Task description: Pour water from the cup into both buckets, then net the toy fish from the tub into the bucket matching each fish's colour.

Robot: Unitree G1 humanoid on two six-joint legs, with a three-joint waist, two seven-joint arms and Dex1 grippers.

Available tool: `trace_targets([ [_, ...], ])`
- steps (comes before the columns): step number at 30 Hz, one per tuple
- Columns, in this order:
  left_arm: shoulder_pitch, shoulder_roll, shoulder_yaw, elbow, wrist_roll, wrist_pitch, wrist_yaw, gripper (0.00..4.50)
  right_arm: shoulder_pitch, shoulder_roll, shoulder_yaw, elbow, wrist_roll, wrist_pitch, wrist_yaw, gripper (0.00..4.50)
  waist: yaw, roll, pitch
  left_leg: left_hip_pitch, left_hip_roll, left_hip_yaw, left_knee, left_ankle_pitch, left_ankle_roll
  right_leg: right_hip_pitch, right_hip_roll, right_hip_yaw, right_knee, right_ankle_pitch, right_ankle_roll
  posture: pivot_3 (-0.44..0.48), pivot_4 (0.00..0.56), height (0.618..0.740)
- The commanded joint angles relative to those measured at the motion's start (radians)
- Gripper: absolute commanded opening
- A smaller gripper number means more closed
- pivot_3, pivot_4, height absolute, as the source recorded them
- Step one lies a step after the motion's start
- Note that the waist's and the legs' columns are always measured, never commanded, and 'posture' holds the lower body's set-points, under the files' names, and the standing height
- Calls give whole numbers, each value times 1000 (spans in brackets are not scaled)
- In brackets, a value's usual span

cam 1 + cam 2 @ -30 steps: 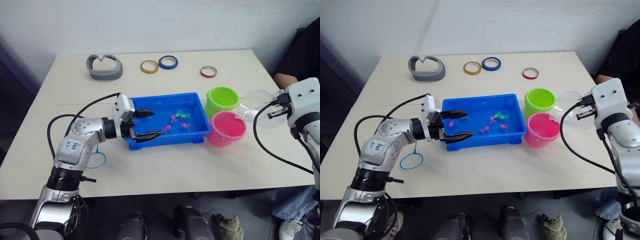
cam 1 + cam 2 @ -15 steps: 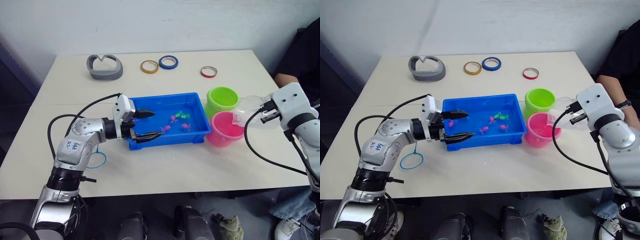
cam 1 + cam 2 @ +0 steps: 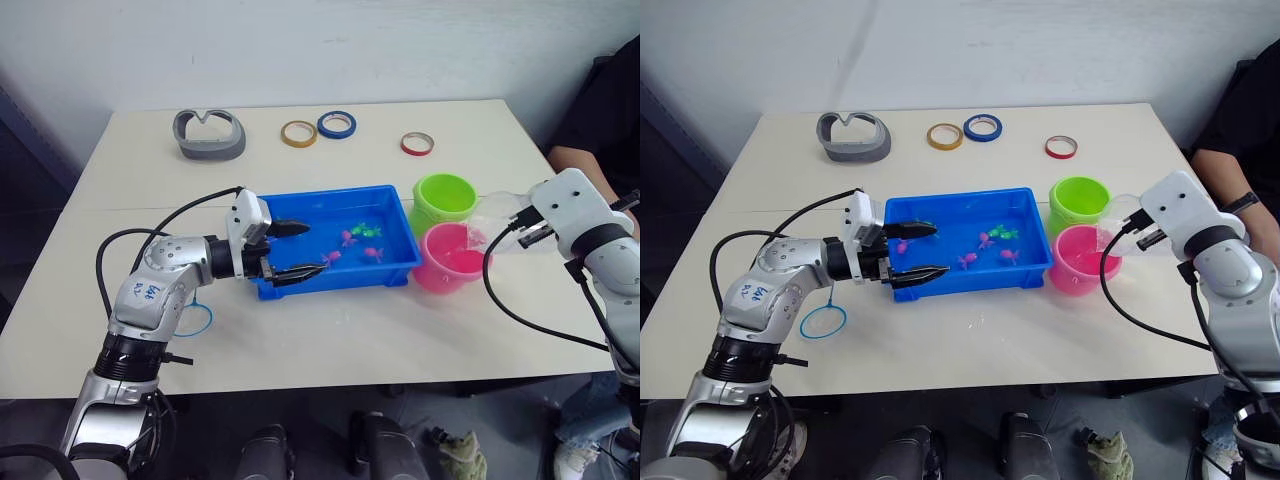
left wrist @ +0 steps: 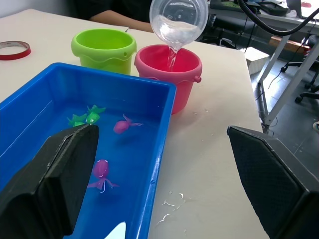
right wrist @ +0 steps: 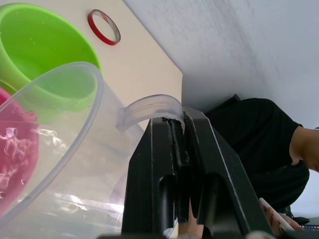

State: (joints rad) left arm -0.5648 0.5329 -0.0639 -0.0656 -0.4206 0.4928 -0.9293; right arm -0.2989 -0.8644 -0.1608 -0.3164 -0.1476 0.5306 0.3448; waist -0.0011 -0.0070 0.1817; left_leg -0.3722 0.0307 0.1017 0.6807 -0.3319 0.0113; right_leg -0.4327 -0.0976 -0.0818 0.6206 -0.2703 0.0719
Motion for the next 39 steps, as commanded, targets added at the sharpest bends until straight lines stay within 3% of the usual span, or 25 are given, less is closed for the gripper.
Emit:
trace_targets([
  [1,-17,7,0,-29,5,-1,-1,4500,-29,-20,-20,-26,-33,-29,0,75,0,0,0,0,0,0,0,0,0,0,0,0,0,0,0,0,150,713],
  [20,-5,10,1,-48,3,4,4,4500,-41,0,-9,1,-84,-79,14,75,0,0,0,0,0,0,1,0,0,0,0,0,1,0,0,0,150,713],
  [32,-54,-8,67,19,-43,32,24,4500,-99,122,-92,-6,24,100,8,75,0,0,0,0,0,0,2,0,0,0,0,0,2,0,0,0,150,713],
  [39,-124,-8,58,99,-10,2,15,4500,-213,158,-103,50,46,193,-36,75,-2,0,0,1,0,1,2,1,0,0,0,0,3,0,0,0,150,713],
])
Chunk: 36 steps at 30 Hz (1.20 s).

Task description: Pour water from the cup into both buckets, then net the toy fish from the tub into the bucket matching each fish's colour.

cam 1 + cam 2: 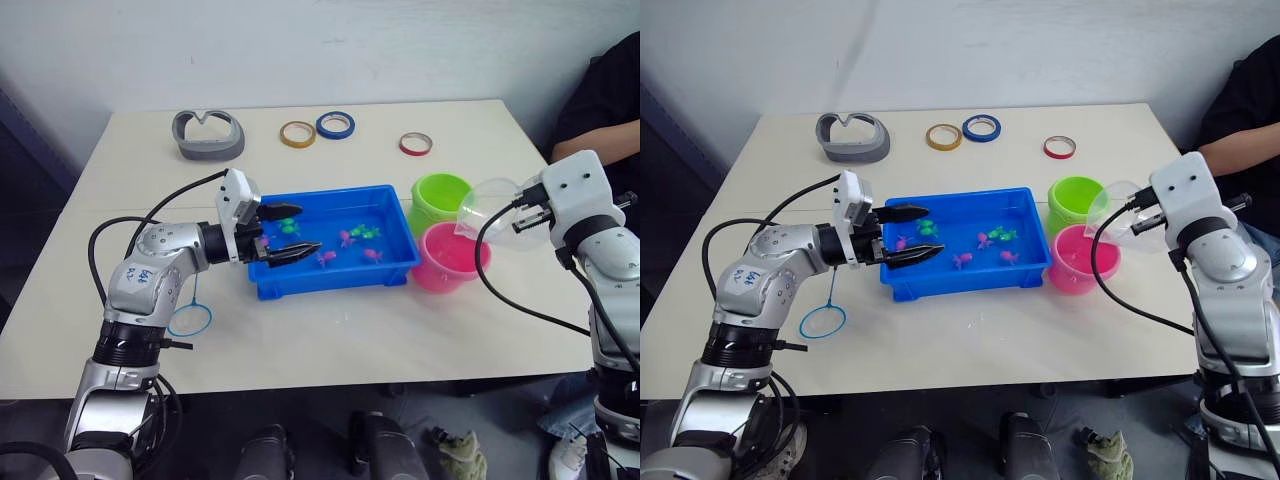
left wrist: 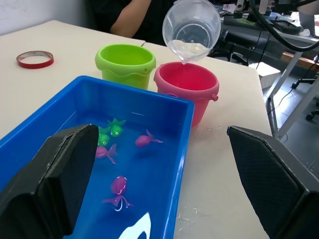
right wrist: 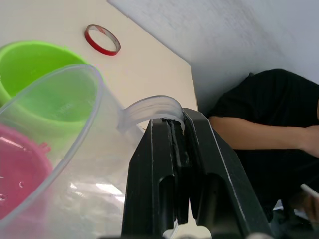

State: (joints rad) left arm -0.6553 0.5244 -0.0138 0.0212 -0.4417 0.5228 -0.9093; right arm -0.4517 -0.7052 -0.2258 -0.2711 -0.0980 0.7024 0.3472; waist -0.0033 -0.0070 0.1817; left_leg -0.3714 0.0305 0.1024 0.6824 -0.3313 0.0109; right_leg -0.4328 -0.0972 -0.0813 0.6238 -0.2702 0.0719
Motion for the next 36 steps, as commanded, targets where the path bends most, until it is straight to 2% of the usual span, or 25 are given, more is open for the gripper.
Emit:
trace_targets([
  [1,-41,-1,5,23,15,-32,-7,4500,-79,-1,-29,20,-9,28,-48,75,0,0,0,0,0,0,0,0,0,0,0,0,0,0,0,0,150,713],
  [16,-55,-5,-8,55,54,-69,-21,4500,-331,8,120,280,-114,6,-189,75,-1,0,0,-5,-1,7,0,1,0,-11,0,1,4,0,0,0,150,713],
  [27,-45,-8,-4,37,57,-67,-12,4500,-413,41,188,357,-184,-4,-258,75,-4,0,0,-5,0,9,0,1,0,-12,0,2,5,0,0,0,150,713],
  [36,-21,-5,3,9,52,-59,5,4500,-490,79,267,493,-235,-66,-292,75,-19,0,0,-5,0,9,0,1,0,-12,0,4,5,0,0,0,150,713],
])
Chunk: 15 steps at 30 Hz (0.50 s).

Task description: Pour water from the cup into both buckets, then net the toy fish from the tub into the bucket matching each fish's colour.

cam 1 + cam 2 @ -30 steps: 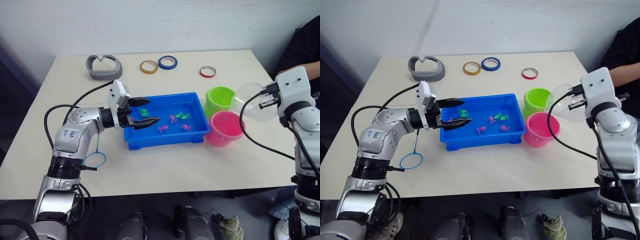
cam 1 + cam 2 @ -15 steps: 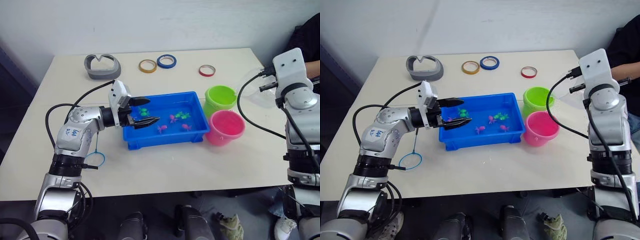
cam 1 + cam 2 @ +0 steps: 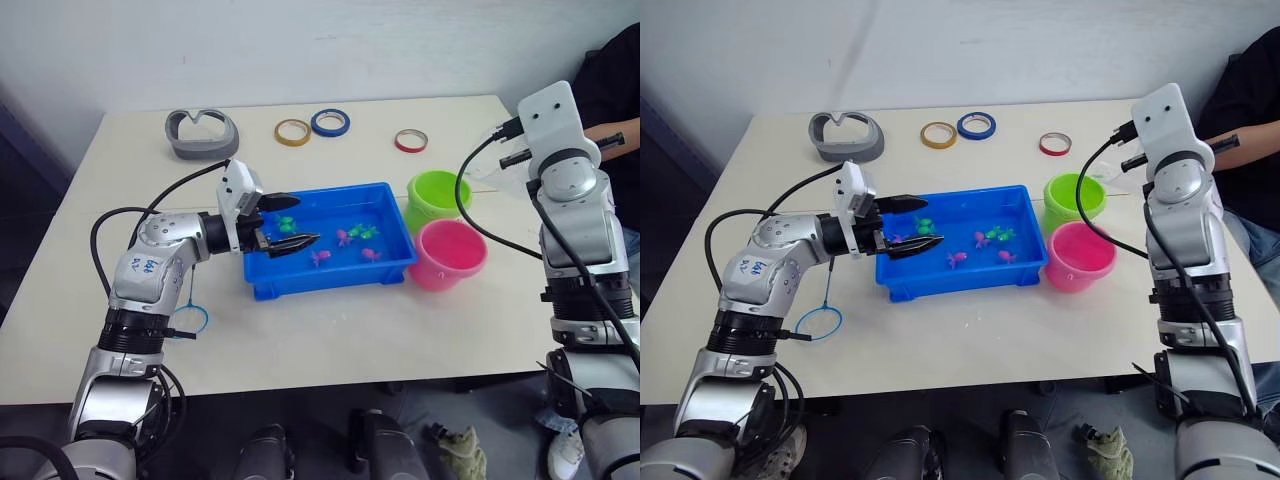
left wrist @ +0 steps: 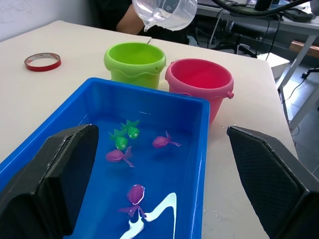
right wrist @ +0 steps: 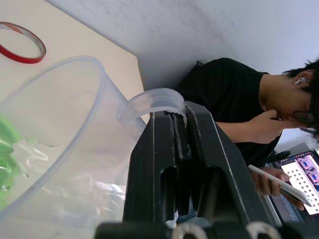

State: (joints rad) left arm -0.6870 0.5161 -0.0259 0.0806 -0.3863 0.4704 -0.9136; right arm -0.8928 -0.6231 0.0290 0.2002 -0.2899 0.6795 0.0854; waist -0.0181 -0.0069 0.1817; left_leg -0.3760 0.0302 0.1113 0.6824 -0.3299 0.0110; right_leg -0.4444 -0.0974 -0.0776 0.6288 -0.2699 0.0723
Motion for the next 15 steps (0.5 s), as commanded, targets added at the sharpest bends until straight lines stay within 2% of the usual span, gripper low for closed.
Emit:
trace_targets([
  [1,13,4,15,-53,-4,-6,10,4500,-56,-1,18,37,-47,-52,-33,75,-8,0,0,0,0,0,0,0,0,0,0,0,0,0,0,0,150,713],
  [7,18,11,11,-60,11,-11,25,4500,-88,-3,68,121,-93,-109,-45,75,-11,0,0,0,0,0,0,0,0,0,0,1,0,0,0,0,150,713],
  [15,18,1,17,-45,27,-34,51,4500,-94,-2,99,152,-140,-155,-44,75,-11,0,0,0,0,0,0,0,0,0,0,1,0,0,0,0,150,713],
])
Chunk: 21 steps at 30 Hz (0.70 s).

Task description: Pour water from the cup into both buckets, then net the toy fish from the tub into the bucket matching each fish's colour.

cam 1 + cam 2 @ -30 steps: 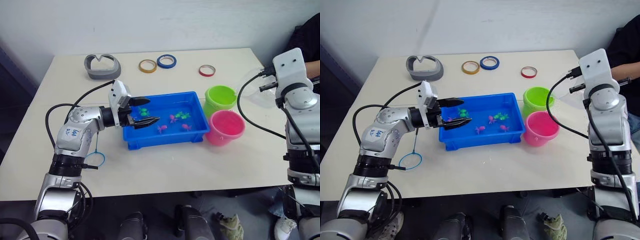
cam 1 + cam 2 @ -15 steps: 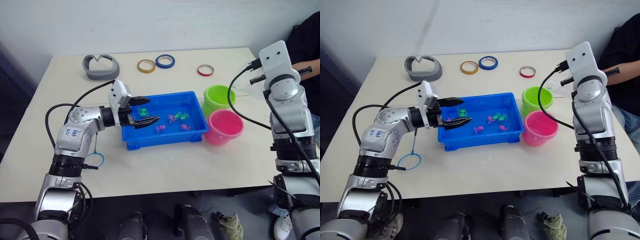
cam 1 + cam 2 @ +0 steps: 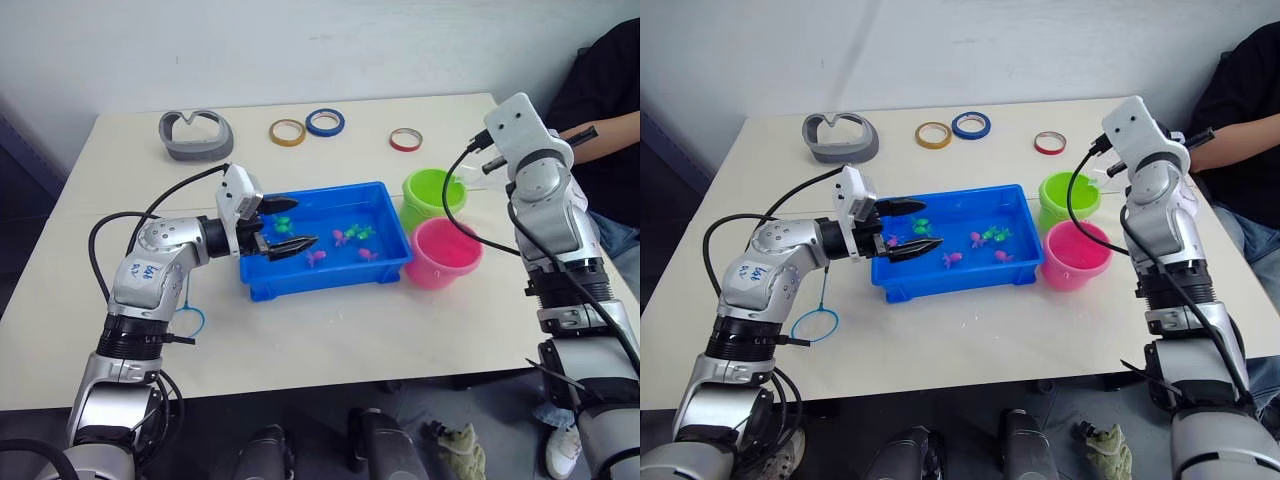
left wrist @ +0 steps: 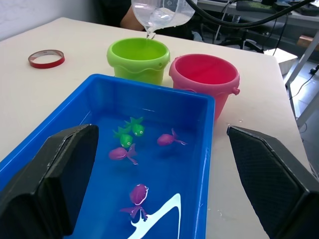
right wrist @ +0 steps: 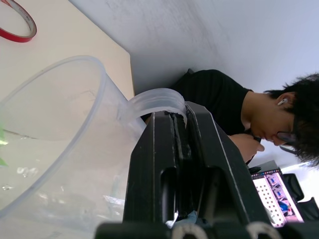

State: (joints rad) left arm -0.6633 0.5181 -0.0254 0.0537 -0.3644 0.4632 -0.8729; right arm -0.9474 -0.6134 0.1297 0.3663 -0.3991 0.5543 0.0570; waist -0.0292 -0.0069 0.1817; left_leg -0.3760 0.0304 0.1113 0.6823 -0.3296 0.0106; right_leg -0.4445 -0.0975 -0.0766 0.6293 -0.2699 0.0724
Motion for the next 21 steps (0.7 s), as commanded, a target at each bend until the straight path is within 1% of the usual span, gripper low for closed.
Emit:
trace_targets([
  [1,-6,-2,17,-17,6,-29,12,4500,-40,-10,-2,-13,-33,-33,-15,75,0,0,0,0,0,0,0,0,0,0,0,0,0,0,0,0,150,713],
  [21,1,-2,26,-8,17,-59,29,4500,-58,-28,88,62,-157,-189,-7,75,-1,0,0,0,0,0,0,0,0,0,0,0,0,0,0,0,150,713],
])
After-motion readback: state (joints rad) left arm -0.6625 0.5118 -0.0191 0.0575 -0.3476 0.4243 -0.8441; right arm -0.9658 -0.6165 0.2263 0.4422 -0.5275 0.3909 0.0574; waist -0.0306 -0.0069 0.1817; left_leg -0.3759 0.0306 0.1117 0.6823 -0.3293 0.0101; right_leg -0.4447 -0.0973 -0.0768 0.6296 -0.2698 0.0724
